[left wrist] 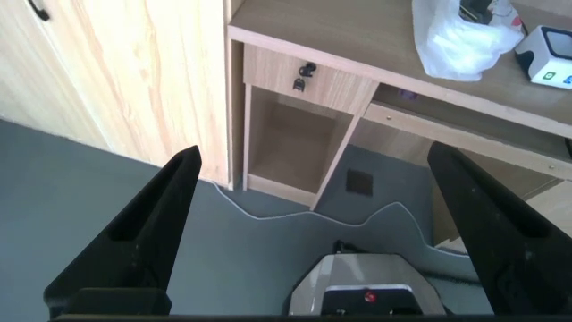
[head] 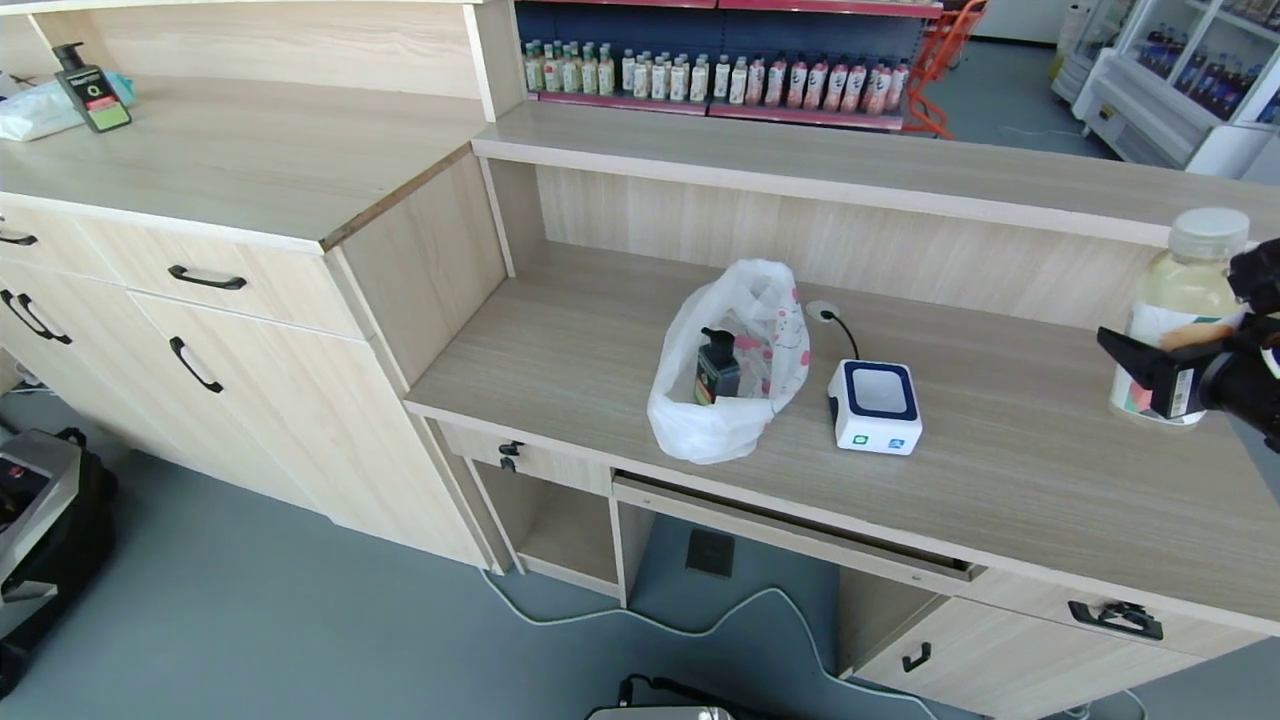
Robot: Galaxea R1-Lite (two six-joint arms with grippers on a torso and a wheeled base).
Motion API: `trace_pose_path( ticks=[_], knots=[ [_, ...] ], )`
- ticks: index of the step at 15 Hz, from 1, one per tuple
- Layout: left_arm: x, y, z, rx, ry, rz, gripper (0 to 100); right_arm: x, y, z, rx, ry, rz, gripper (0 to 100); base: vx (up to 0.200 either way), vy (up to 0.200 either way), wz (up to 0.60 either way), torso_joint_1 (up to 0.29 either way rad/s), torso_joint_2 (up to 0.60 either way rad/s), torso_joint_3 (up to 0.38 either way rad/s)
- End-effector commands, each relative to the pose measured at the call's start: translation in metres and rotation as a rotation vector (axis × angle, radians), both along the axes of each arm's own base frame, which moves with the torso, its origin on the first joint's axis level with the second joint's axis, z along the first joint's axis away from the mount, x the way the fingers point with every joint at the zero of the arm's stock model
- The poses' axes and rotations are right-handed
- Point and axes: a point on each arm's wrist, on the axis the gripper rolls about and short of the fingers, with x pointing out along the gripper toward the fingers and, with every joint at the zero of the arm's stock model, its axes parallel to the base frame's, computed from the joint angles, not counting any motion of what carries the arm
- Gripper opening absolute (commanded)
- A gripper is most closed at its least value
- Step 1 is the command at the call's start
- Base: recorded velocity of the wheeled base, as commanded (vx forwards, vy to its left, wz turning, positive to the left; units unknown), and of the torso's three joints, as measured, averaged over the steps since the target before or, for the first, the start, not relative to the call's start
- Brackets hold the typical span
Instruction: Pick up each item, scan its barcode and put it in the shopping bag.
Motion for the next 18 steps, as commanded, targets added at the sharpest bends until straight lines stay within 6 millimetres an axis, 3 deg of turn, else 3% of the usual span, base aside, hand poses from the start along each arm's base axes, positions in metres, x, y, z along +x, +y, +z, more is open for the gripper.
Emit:
trace_pose_path(
  ticks=[1, 5, 10, 12, 14, 18],
  knots=[
    [0.0, 0.0, 0.0, 0.0, -0.001, -0.001, 100, 0.004, -0.001, 0.001, 0.008, 0.007, 0.001, 0, 0.0, 0.0, 0.0, 0.0, 0.0, 0.0],
    [0.0, 0.0, 0.0, 0.0, -0.001, -0.001, 100, 0.026, -0.005, -0.01, 0.023, 0.07, 0.023, 0, 0.0, 0.0, 0.0, 0.0, 0.0, 0.0],
    [0.0, 0.0, 0.0, 0.0, -0.001, -0.001, 100, 0.071, 0.011, -0.016, -0.022, 0.069, 0.203, 0, 0.0, 0.0, 0.0, 0.0, 0.0, 0.0],
    [0.0, 0.0, 0.0, 0.0, -0.001, -0.001, 100, 0.086, 0.027, -0.012, -0.034, 0.052, 0.157, 0, 0.0, 0.0, 0.0, 0.0, 0.0, 0.0],
    [0.0, 0.0, 0.0, 0.0, -0.001, -0.001, 100, 0.095, 0.048, -0.007, 0.073, 0.087, 0.056, 0, 0.0, 0.0, 0.0, 0.0, 0.0, 0.0],
    [0.0, 0.0, 0.0, 0.0, -0.001, -0.002, 100, 0.085, 0.077, 0.004, 0.257, 0.249, -0.071, 0, 0.0, 0.0, 0.0, 0.0, 0.0, 0.0]
  ],
)
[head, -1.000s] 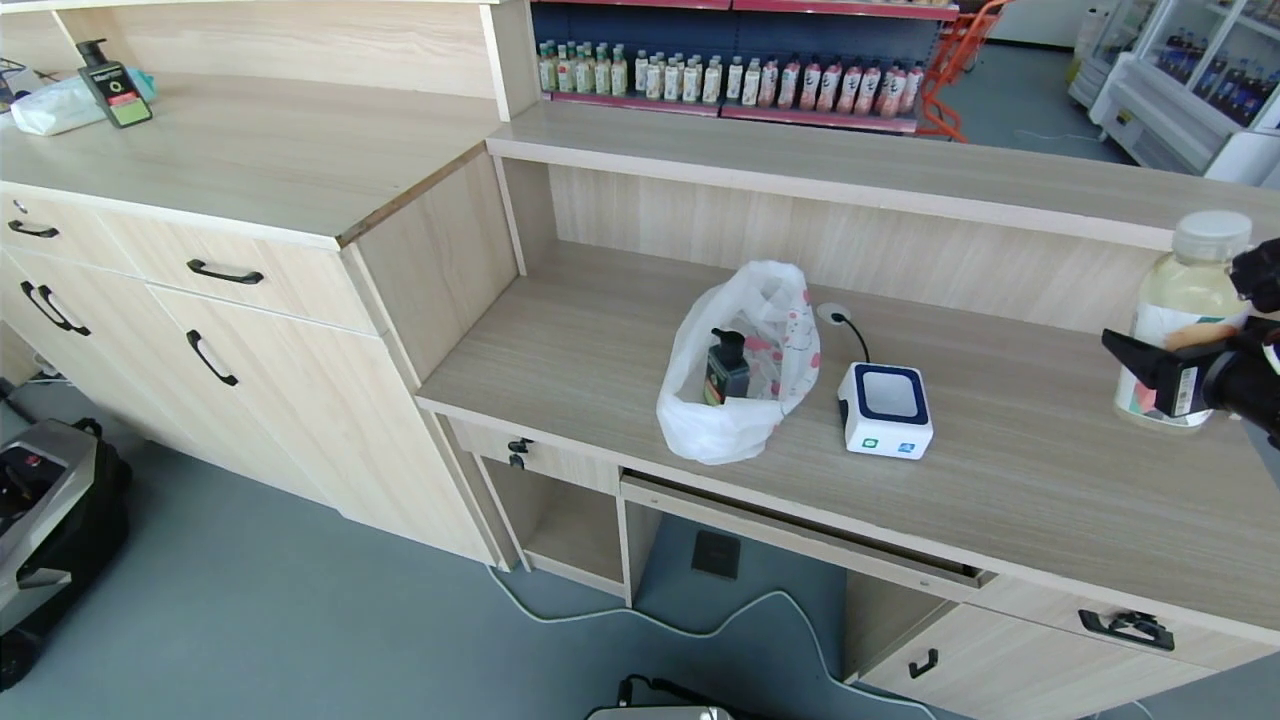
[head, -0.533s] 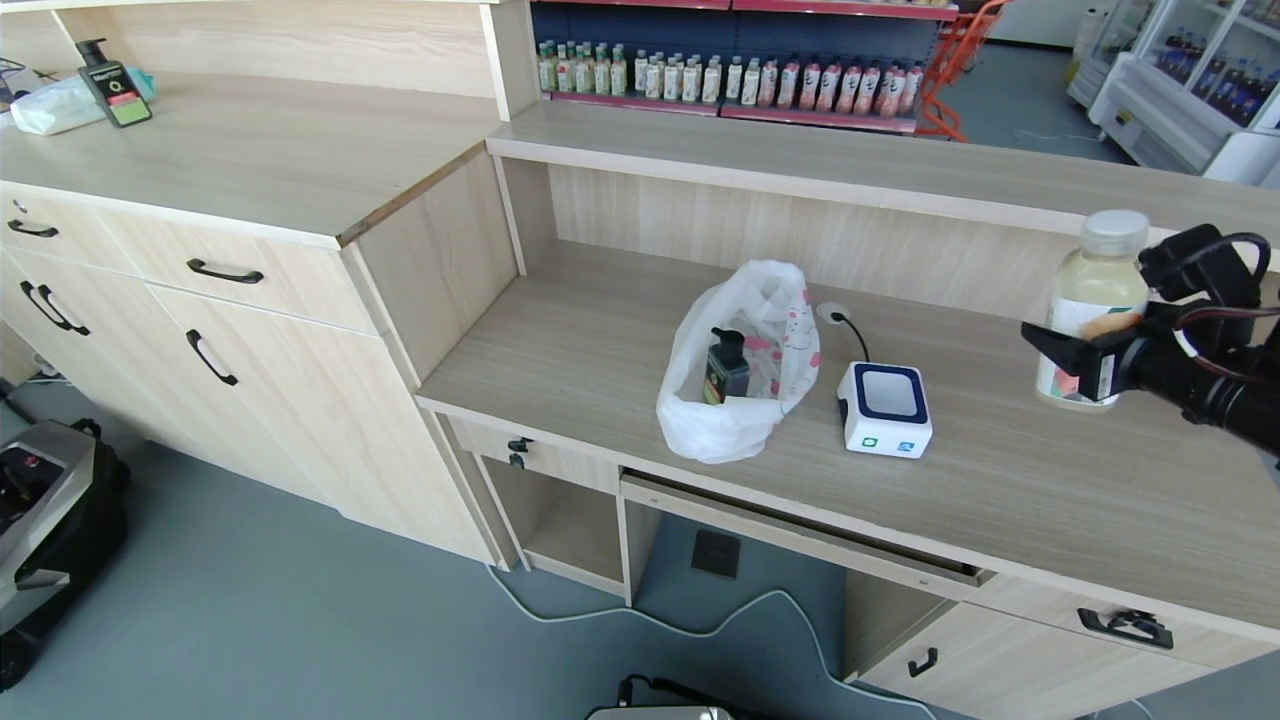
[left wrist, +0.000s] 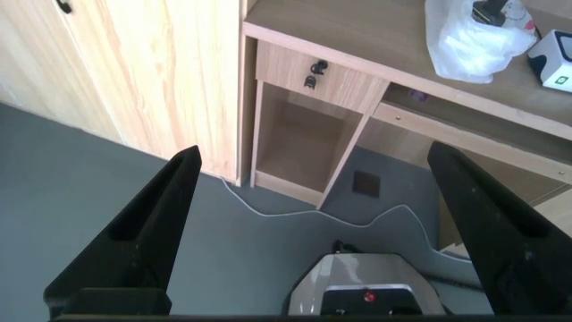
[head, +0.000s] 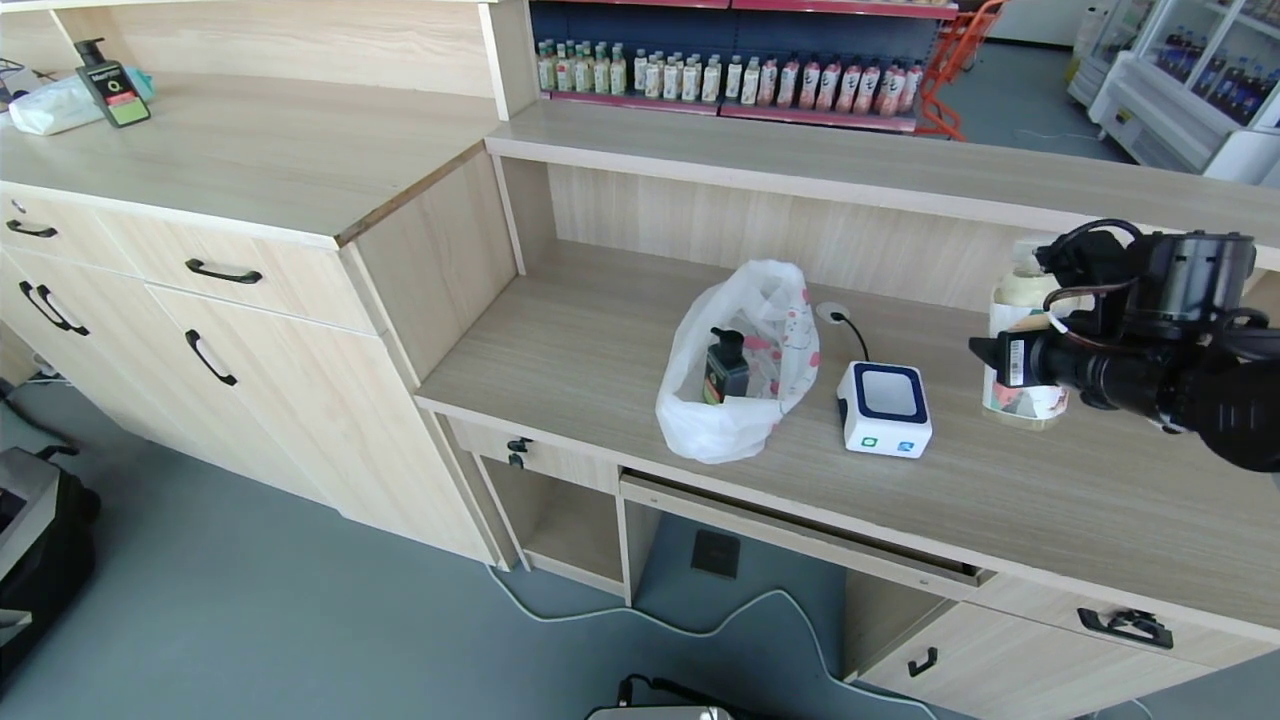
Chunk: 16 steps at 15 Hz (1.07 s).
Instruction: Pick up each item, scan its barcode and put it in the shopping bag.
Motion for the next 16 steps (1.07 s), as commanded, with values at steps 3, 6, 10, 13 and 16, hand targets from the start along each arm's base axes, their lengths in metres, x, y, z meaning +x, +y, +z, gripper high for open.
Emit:
trace_pose_path(
  ticks=[3, 6, 10, 13, 16],
  knots=[
    [0.0, 0.0, 0.0, 0.0, -0.001, 0.001, 100, 0.004, 0.021, 0.028, 0.112, -0.037, -0.042, 0, 0.0, 0.0, 0.0, 0.0, 0.0, 0.0],
    [0.0, 0.0, 0.0, 0.0, -0.001, 0.001, 100, 0.009, 0.022, 0.031, 0.12, -0.012, -0.052, 0, 0.0, 0.0, 0.0, 0.0, 0.0, 0.0],
    [0.0, 0.0, 0.0, -0.043, 0.006, -0.005, 100, 0.022, 0.026, 0.031, 0.159, -0.029, -0.129, 0, 0.0, 0.0, 0.0, 0.0, 0.0, 0.0],
    [0.0, 0.0, 0.0, -0.043, 0.007, -0.005, 100, 0.023, 0.026, 0.031, 0.163, -0.015, -0.132, 0, 0.0, 0.0, 0.0, 0.0, 0.0, 0.0],
    [0.0, 0.0, 0.0, -0.043, 0.007, -0.008, 100, 0.024, 0.03, 0.03, 0.169, -0.015, -0.123, 0, 0.0, 0.0, 0.0, 0.0, 0.0, 0.0]
  ],
)
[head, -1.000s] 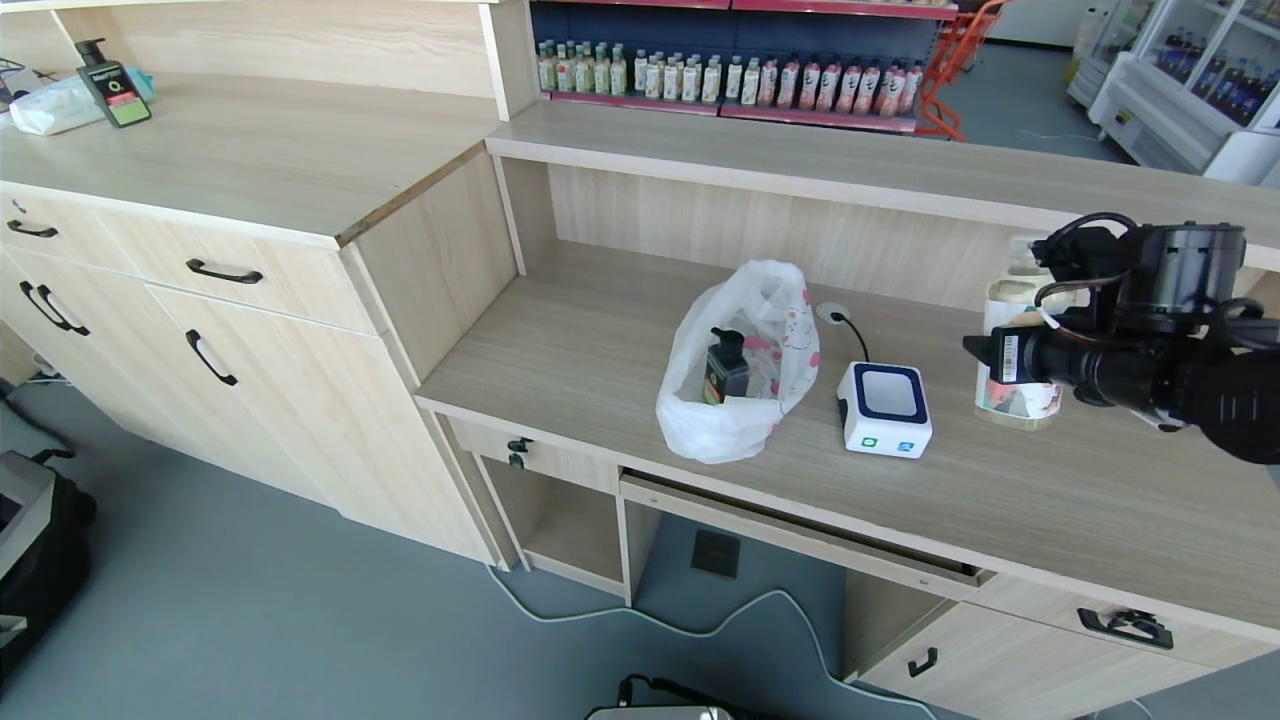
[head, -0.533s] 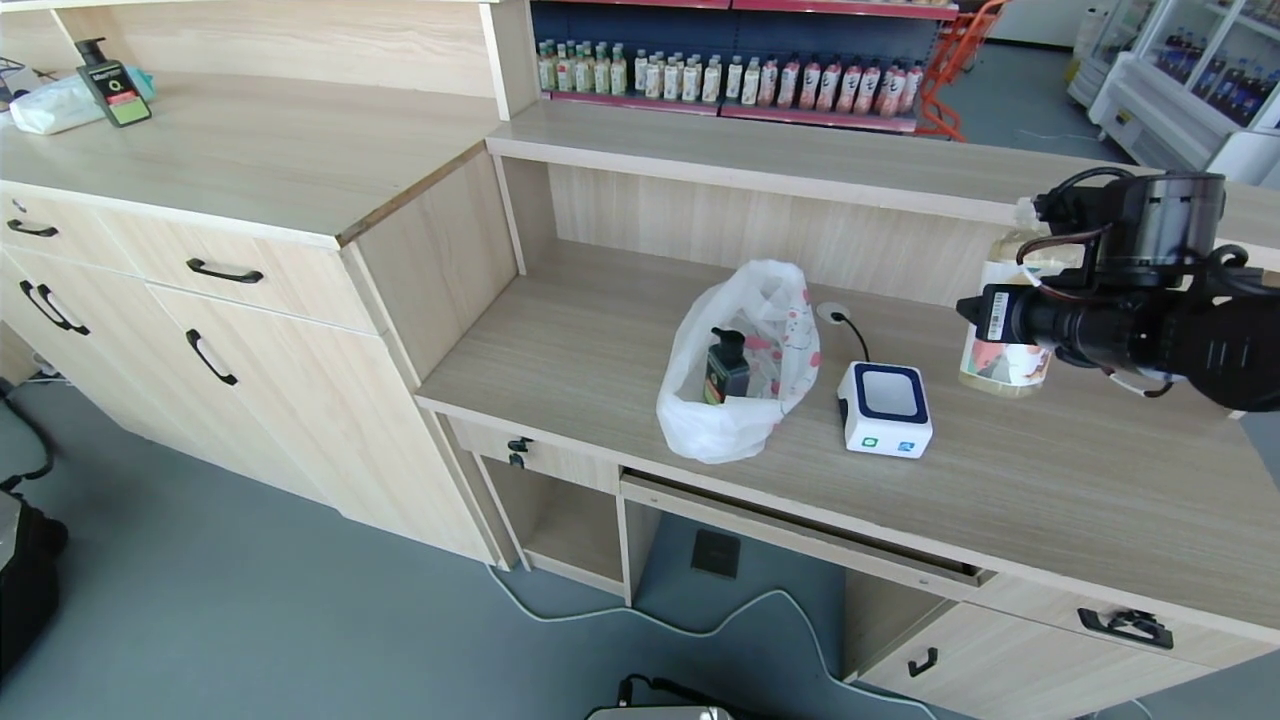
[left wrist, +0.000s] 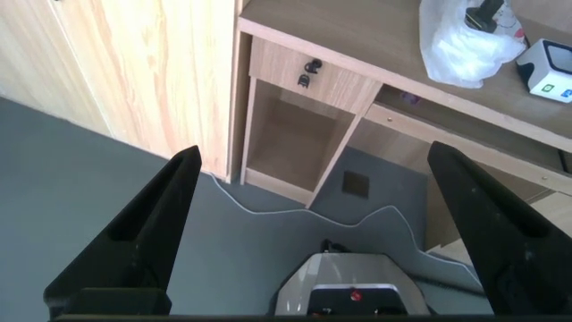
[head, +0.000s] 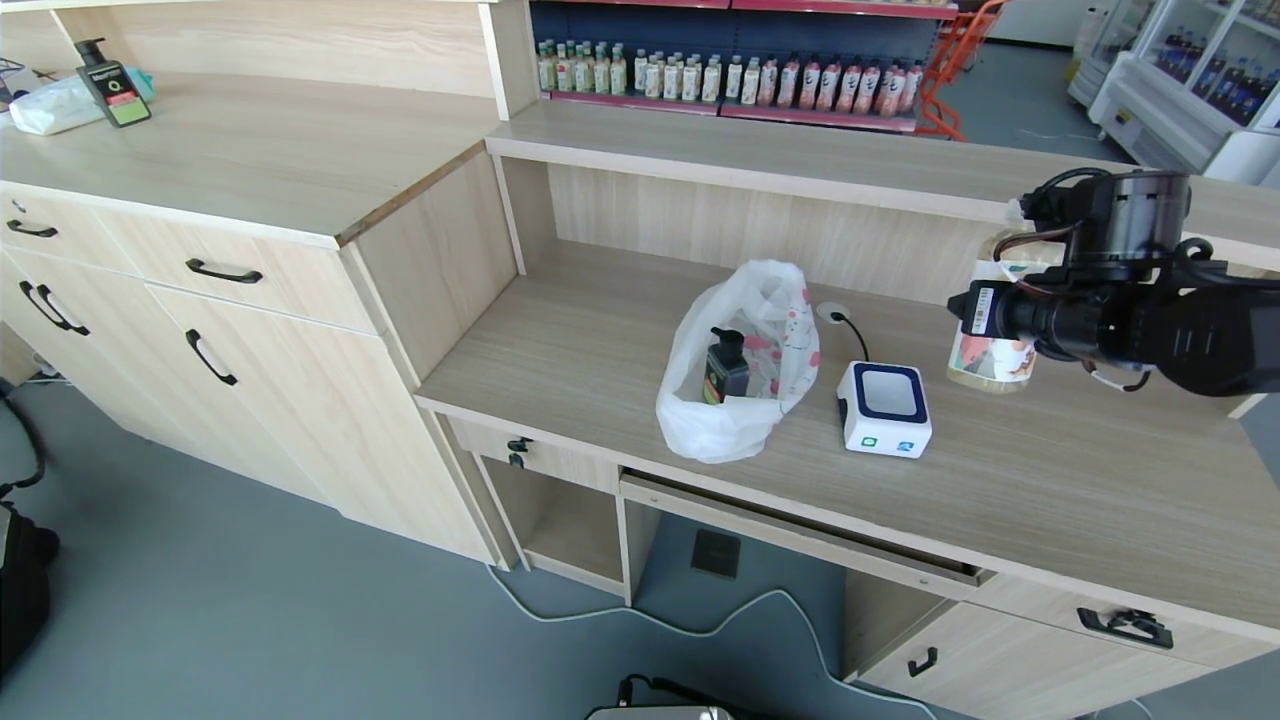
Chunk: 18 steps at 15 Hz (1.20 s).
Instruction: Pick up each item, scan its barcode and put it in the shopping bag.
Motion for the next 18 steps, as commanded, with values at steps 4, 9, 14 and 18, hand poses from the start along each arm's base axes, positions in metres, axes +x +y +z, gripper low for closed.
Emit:
trace_pose_path(
  ticks=[4, 9, 14, 18],
  knots=[
    [0.0, 0.0, 0.0, 0.005, -0.001, -0.002, 100, 0.004, 0.01, -0.002, 0.014, -0.002, 0.02, 0, 0.1, 0.1, 0.0, 0.001, 0.0, 0.001],
    [0.0, 0.0, 0.0, 0.008, 0.0, -0.002, 100, 0.011, 0.012, -0.006, 0.022, 0.001, -0.019, 0, 0.12, 0.12, 0.0, 0.002, 0.0, 0.001],
    [0.0, 0.0, 0.0, 0.004, 0.0, 0.0, 100, 0.008, 0.009, -0.015, 0.031, 0.074, -0.111, 0, 0.0, 0.0, 0.0, 0.0, 0.0, 0.0],
    [0.0, 0.0, 0.0, 0.004, -0.001, 0.0, 100, 0.005, 0.005, -0.023, 0.021, 0.143, -0.177, 0, 0.0, 0.0, 0.0, 0.0, 0.0, 0.0]
  ],
)
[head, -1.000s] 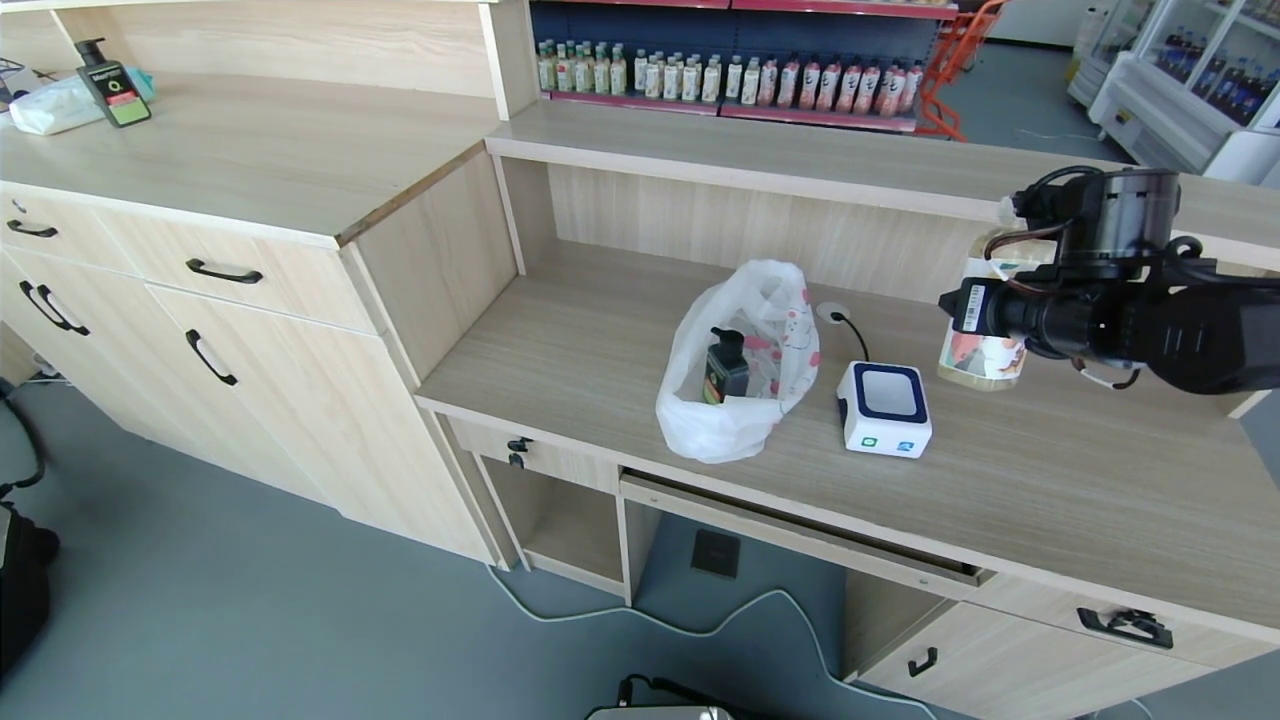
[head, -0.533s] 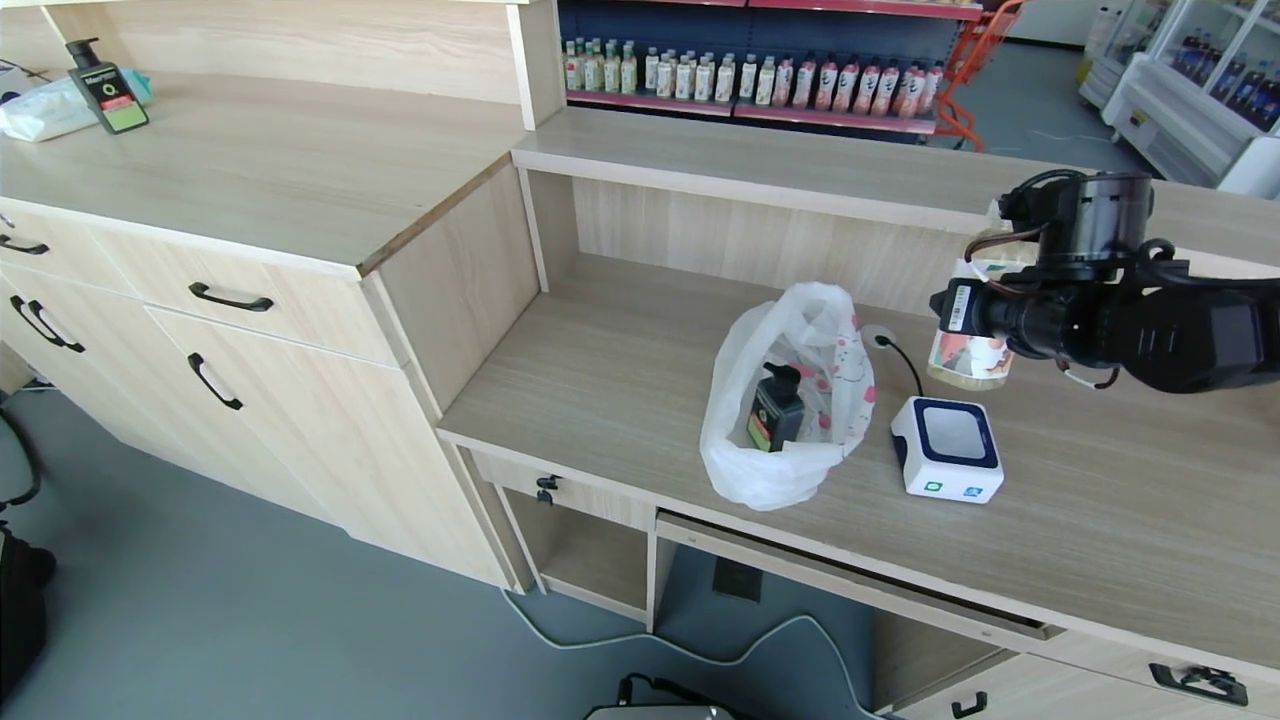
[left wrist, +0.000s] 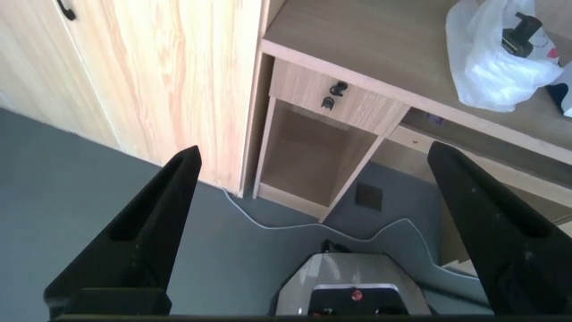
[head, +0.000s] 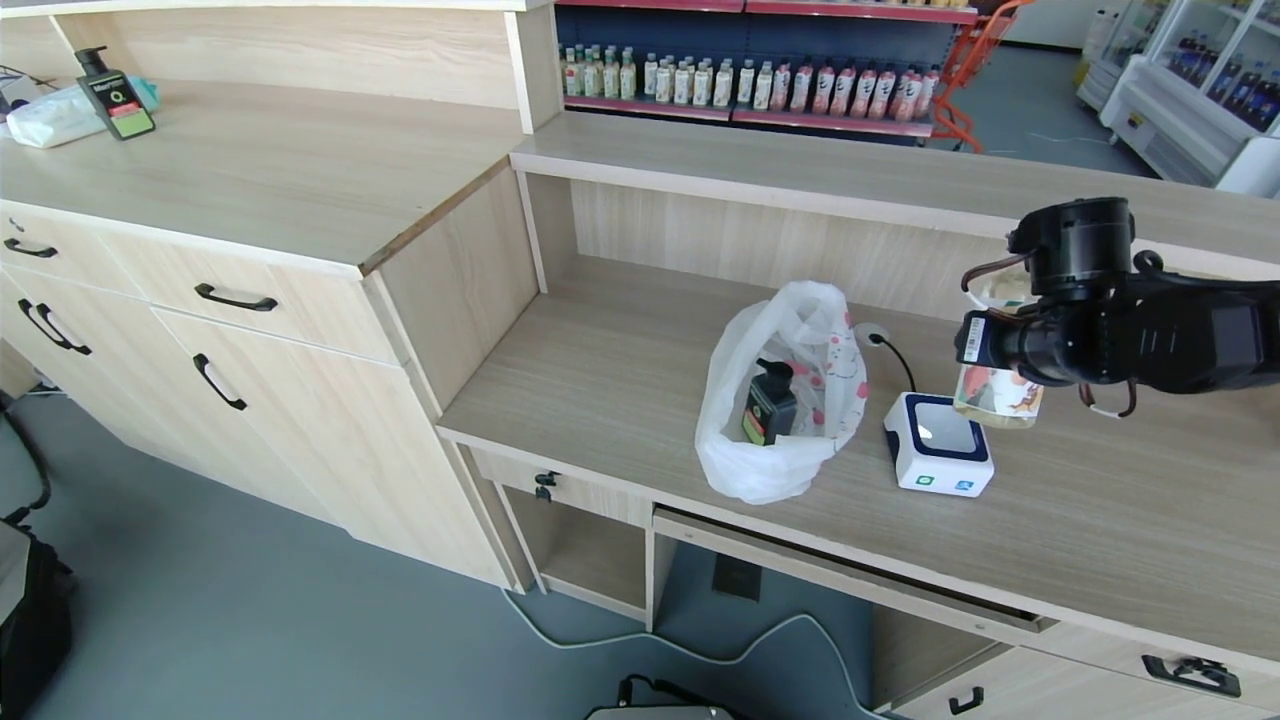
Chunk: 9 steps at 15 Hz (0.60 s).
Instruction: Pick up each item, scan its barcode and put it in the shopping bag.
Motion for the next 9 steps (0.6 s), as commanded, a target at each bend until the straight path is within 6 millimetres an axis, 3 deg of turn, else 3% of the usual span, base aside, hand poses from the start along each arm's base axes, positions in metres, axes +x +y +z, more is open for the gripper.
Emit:
trace_pose_path(
  ticks=[1, 7, 9],
  knots=[
    [0.0, 0.0, 0.0, 0.0, 0.0, 0.0, 100, 0.003, -0.001, -0.005, 0.005, 0.008, -0.022, 0, 0.0, 0.0, 0.0, 0.0, 0.0, 0.0],
    [0.0, 0.0, 0.0, -0.001, 0.0, 0.0, 100, 0.019, 0.002, -0.026, 0.001, 0.049, -0.033, 0, 0.0, 0.0, 0.0, 0.0, 0.0, 0.0],
    [0.0, 0.0, 0.0, -0.001, 0.0, 0.0, 100, 0.033, 0.003, -0.037, 0.006, 0.054, -0.067, 0, 0.0, 0.0, 0.0, 0.0, 0.0, 0.0]
  ],
)
